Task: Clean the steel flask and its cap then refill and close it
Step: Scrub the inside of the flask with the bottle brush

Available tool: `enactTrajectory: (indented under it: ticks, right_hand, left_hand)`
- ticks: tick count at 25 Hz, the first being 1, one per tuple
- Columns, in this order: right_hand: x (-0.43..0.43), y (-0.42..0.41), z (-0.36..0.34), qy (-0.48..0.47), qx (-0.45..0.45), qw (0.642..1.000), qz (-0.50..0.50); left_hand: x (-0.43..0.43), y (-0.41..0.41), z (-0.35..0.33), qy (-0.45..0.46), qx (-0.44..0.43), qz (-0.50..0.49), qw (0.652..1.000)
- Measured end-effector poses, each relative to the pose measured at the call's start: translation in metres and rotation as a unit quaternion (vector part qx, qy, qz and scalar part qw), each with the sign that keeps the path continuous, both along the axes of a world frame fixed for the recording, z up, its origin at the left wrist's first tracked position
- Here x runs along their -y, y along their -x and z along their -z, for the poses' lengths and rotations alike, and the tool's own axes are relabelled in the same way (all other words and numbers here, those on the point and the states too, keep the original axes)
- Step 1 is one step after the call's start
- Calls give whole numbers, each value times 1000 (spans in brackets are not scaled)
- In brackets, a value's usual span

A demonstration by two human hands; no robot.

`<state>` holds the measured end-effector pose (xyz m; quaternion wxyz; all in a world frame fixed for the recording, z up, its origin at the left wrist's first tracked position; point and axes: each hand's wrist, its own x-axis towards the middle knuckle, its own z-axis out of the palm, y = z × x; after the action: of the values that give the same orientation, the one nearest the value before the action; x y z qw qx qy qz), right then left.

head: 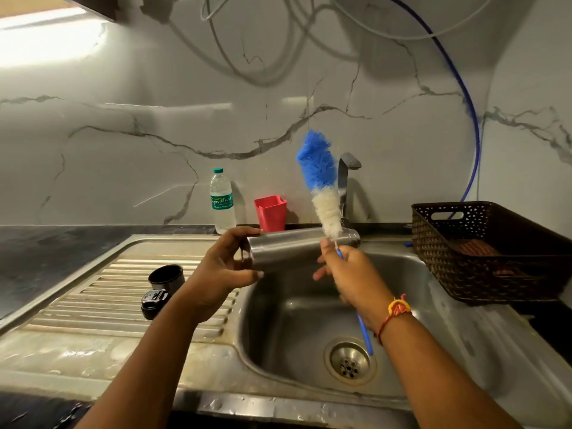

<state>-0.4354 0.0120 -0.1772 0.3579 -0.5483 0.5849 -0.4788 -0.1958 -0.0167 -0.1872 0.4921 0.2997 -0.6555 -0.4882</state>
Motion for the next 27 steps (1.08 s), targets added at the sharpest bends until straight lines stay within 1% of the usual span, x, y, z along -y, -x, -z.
enactTrajectory:
  ticks: [2,5,9,12,14,16,18,19,23,24,27]
  right_hand:
    - [0,-4,2,3,-22,1000,-6]
    - [1,-8,7,22,-39,999,-21]
    - [0,-11,12,54,-87,992,-70]
    - [-6,-12,14,89,-135,982,-99]
    - [-9,-13,13,102,-177,974,-92]
    - [-8,-15,13,105,-209,969,-76]
    - [-7,-15,12,88,-214,971,-68]
    - [-6,-14,13,78,-214,971,-71]
    - [-5,-6,16,48,-228,968,-93]
    - [-5,-7,16,46,-228,968,-96]
    - [-4,-13,14,45,-215,971,-97]
  left_hand:
    - [0,2,0,6,8,-24,1000]
    - [2,-2,-4,29,-13,-98,995]
    - [5,-13,-7,54,-43,-235,970]
    - [8,-18,-6,65,-42,-287,955]
    - [7,-19,-6,76,-34,-300,950]
    - [6,-16,-5,93,18,-302,948]
    - [3,-9,-5,109,80,-302,944]
    - [3,-8,-6,117,96,-305,940]
    - [9,-21,-6,155,90,-355,918]
    - [8,-22,-6,156,89,-355,917]
    - [4,-9,-4,131,69,-302,942]
